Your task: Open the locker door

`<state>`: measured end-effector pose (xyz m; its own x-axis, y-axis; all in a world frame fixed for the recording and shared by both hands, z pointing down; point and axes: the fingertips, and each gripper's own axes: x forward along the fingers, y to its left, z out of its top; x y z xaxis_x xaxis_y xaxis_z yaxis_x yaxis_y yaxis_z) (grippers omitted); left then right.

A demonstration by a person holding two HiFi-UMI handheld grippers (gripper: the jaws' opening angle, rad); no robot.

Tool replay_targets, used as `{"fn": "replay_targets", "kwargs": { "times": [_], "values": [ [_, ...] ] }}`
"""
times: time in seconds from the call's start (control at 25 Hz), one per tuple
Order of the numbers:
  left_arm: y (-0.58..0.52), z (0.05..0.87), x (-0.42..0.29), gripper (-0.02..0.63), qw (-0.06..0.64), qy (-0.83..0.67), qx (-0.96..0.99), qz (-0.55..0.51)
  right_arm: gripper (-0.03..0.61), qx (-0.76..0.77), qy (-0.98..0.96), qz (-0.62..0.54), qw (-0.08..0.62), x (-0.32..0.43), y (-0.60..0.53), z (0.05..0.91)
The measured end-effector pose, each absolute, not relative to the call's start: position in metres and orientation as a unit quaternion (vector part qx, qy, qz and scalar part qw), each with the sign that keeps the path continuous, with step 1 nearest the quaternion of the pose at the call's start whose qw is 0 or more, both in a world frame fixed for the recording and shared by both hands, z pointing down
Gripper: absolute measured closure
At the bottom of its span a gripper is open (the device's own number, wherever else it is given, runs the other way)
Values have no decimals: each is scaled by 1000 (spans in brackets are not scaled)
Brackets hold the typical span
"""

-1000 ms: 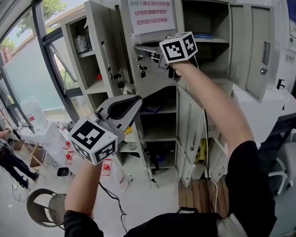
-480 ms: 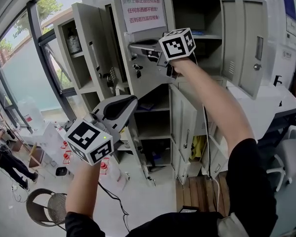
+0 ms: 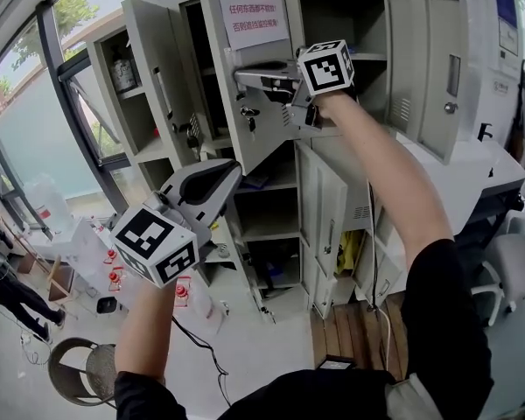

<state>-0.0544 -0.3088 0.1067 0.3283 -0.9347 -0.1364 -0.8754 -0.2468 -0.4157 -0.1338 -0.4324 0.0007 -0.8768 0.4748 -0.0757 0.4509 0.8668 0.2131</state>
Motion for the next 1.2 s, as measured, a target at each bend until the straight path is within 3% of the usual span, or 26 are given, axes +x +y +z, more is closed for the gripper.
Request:
{"fn": "replay_targets", "kwargs": {
  "times": [1.2],
  "values": [
    [-358, 80, -41, 597, 182, 616, -765, -39, 554, 393, 912, 92, 65, -60, -440, 2]
  ]
}}
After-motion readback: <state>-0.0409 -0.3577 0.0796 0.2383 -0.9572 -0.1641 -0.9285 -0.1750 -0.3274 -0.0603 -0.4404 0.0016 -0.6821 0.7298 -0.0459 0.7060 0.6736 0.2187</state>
